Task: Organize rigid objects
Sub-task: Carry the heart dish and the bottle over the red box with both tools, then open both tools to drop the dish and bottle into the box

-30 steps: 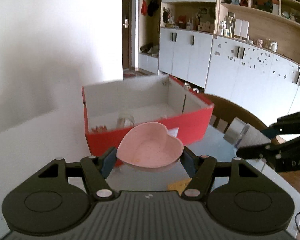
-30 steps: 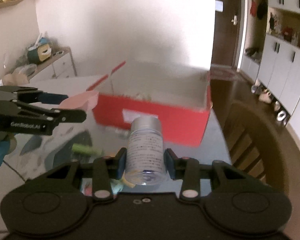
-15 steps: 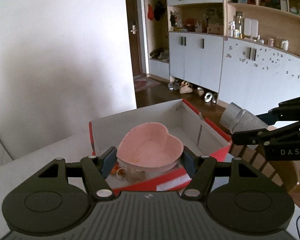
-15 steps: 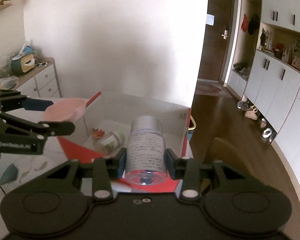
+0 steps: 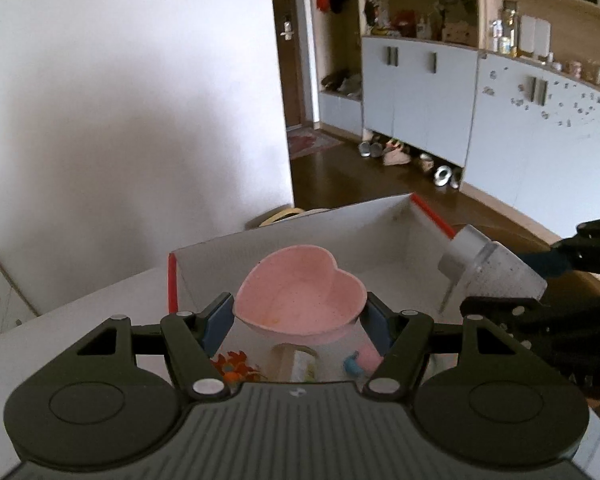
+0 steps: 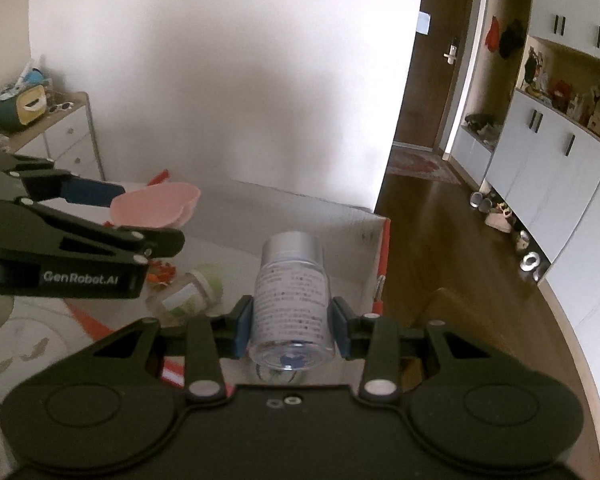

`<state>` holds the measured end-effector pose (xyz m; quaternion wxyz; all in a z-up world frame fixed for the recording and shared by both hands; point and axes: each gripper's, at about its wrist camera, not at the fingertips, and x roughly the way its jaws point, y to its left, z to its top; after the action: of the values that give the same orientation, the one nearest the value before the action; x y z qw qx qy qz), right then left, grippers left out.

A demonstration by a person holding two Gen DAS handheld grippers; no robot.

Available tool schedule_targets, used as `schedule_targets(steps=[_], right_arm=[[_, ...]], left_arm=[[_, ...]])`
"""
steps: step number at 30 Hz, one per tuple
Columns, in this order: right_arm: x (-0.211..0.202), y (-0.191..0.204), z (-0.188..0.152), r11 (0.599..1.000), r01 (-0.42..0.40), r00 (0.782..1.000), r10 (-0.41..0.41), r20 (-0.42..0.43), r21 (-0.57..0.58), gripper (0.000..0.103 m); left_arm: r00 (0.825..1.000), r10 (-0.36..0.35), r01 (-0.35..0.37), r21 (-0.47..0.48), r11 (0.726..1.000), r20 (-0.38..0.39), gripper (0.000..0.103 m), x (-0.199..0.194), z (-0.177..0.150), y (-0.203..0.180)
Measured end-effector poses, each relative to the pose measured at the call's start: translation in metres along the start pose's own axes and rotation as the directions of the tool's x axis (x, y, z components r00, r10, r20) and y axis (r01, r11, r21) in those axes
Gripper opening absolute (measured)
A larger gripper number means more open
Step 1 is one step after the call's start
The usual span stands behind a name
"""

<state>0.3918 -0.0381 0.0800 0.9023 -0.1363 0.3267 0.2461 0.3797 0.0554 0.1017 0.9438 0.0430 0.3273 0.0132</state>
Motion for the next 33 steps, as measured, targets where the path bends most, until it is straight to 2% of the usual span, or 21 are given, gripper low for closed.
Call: schedule_targets(steps=[8, 17, 26, 30, 33], right_arm=[[0.041, -0.001, -0.002, 1.0, 0.01, 0.997, -0.008, -0.077, 0.023, 0.04], [0.069, 0.009, -0.002, 1.0, -0.02, 0.988, 0.02, -0.154, 0.006, 0.04], [0.085, 0.01, -0.004, 1.0, -0.021, 0.979, 0.023, -0.203, 0.011, 0.04], [0.088, 0.011, -0.003, 1.0, -0.029, 0.975, 0.028, -0.222, -0.001, 0.041], [0.088, 0.011, -0.004, 1.0, -0.03, 0.974, 0.03, -0.224, 0.001, 0.04]], left_arm=[[0.995, 0.055, -0.056, -0.002, 0.998, -0.081, 0.069, 0.045, -0.003, 0.009], [0.982, 0.071, -0.069, 0.022, 0.997, -0.177, 0.069, 0.084, -0.006, 0.006], [0.969, 0.057, -0.05, 0.034, 0.998, -0.242, 0.069, 0.1, -0.009, 0.004], [0.955, 0.064, -0.056, 0.033, 0.998, -0.289, 0.069, 0.106, -0.009, 0.004], [0.954, 0.063, -0.053, 0.044, 0.998, -0.294, 0.069, 0.108, -0.009, 0.002]])
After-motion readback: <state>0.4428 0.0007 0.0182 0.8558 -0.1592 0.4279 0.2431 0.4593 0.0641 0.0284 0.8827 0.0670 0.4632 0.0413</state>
